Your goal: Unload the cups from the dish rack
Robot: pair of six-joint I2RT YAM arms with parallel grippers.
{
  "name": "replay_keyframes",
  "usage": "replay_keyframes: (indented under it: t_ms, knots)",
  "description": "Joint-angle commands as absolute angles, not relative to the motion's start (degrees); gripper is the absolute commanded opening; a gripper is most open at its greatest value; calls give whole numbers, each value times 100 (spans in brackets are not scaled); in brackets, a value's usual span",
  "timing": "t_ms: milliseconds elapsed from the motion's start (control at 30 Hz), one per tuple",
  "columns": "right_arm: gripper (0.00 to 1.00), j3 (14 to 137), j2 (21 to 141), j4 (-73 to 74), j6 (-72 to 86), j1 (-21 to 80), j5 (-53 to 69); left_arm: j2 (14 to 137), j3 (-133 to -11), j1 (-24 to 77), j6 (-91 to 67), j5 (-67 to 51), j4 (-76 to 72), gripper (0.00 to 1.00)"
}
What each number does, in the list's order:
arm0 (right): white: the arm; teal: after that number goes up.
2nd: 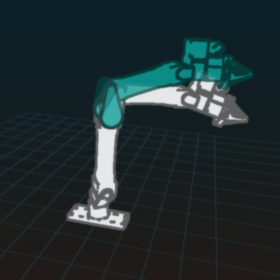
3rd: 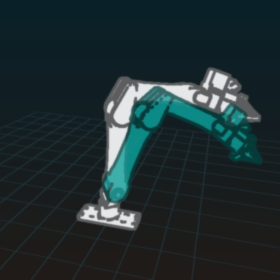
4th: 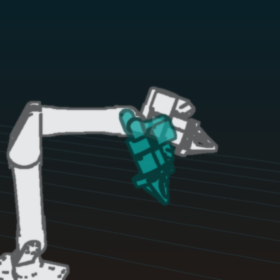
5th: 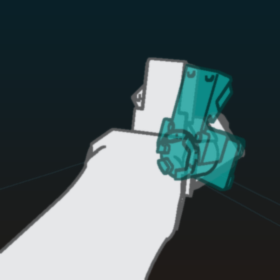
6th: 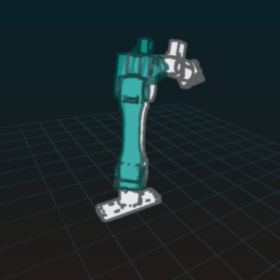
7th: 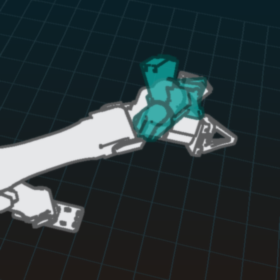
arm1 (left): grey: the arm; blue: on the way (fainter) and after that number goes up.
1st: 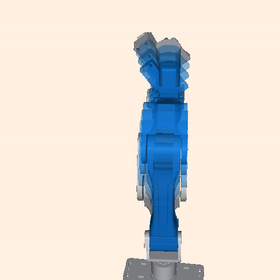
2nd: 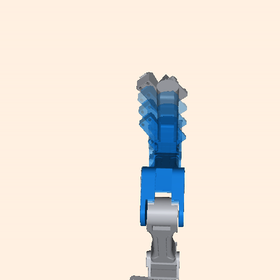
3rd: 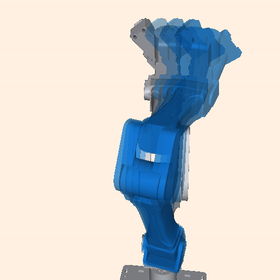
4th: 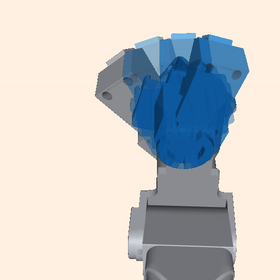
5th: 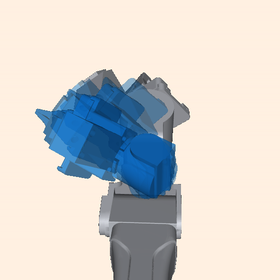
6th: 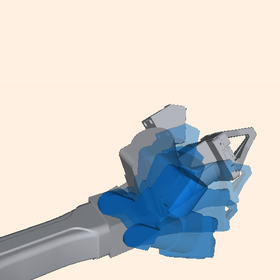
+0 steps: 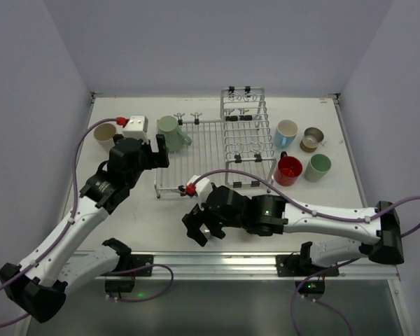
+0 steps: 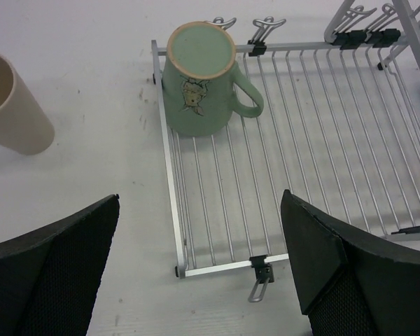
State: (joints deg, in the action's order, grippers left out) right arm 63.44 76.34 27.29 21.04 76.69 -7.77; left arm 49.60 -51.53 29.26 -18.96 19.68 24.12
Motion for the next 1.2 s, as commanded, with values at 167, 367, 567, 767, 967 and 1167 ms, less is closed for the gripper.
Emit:
replay_keyframes:
  t_ms: [167, 367, 567, 767, 967, 1167]
  knots:
    - [99, 6135, 5890, 1891, 1934, 7770, -747, 6327, -6011, 2865, -2242, 1996, 1785, 100]
    - [99, 6047, 5388, 1854, 1898, 7770, -844, 7259, -6345, 2497, -2258, 1698, 1416, 100]
    - [99, 5757, 5212, 1697, 1925, 7770, -642, 8059, -6942, 2312, -2399, 1941, 1397, 100]
    - [99, 5748, 5361, 1530, 1819, 7770, -387, 8806, -7444, 2312, -2461, 1917, 1521, 100]
    - [99, 5748, 5405, 1494, 1775, 7770, -281, 9088, -7515, 2312, -2426, 2276, 1468, 100]
    - [99, 5748, 5379, 1459, 1793, 7778, -71, 9465, -7681, 2312, -2356, 2355, 1345, 100]
